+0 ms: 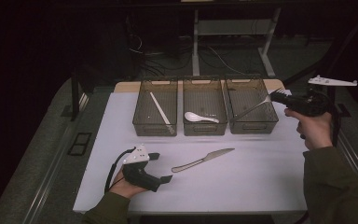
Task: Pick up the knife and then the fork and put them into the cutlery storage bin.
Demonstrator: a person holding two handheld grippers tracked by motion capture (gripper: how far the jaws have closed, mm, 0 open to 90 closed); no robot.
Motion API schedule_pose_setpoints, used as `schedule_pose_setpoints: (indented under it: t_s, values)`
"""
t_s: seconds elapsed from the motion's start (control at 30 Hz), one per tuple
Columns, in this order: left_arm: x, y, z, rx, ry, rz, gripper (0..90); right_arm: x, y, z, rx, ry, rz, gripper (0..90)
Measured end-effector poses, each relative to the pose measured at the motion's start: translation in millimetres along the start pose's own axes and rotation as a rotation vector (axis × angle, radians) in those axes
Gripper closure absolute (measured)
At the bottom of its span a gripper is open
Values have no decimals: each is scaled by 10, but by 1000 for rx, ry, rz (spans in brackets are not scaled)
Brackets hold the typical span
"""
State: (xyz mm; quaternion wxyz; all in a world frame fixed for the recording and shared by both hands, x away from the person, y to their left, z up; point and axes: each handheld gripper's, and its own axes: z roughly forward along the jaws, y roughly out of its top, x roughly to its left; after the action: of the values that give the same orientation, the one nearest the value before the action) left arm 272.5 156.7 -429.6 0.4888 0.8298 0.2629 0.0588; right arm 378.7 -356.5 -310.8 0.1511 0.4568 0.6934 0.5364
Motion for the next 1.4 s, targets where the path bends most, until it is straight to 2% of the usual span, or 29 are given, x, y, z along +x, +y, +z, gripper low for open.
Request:
schedule_pose_setpoints:
  t_s: [0.2,0.4,0.5,0.63,0.73,0.87,1.0,1.3,1.33,1.4]
  values:
    - [9,2,8,-3,-1,-6,0,-161,60,58,28,-58,-6,870]
    - [-3,4,20,1,-8,-8,0,-295,32,199,93,-102,-1,870]
    - [3,1,28,5,-13,-9,0,-353,1,293,131,-97,16,870]
    - [-1,3,33,12,-17,-3,0,-421,-39,444,202,-52,40,870]
    - [-1,4,36,11,-19,-5,0,-459,-72,555,235,-50,43,869]
    - [-3,6,46,15,-24,-1,0,-496,-90,683,249,-52,42,868]
    - [-13,16,59,17,-28,5,0,-543,-71,794,229,-50,63,866]
    - [-24,25,79,16,-38,10,0,-651,-109,1064,247,-169,40,802]
    - [-24,25,79,16,-38,11,0,-666,-120,1086,254,-182,35,785]
    - [-23,27,76,16,-40,9,0,-682,-130,1114,267,-226,1,676]
